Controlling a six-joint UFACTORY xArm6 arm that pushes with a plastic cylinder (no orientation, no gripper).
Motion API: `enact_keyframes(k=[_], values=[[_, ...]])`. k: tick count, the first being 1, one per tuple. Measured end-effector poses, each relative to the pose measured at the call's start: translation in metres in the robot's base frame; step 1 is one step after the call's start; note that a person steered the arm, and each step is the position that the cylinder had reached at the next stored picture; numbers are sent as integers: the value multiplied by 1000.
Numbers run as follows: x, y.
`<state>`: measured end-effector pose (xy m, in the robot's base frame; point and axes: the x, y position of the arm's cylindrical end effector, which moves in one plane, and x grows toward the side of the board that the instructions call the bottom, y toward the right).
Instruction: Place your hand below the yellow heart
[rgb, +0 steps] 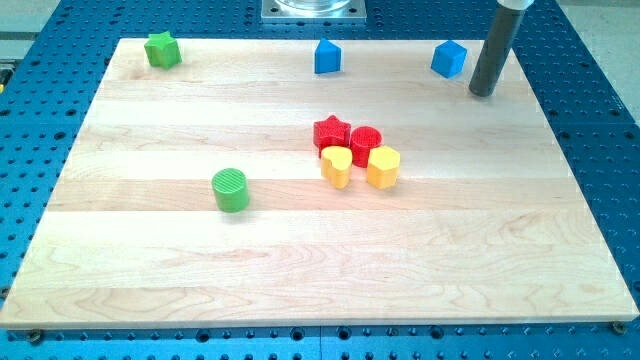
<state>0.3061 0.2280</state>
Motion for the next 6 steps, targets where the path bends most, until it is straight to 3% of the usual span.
enact_keyframes(k=[2,4,5,6], values=[[4,-3],[105,-74],[211,-120],[216,-192]])
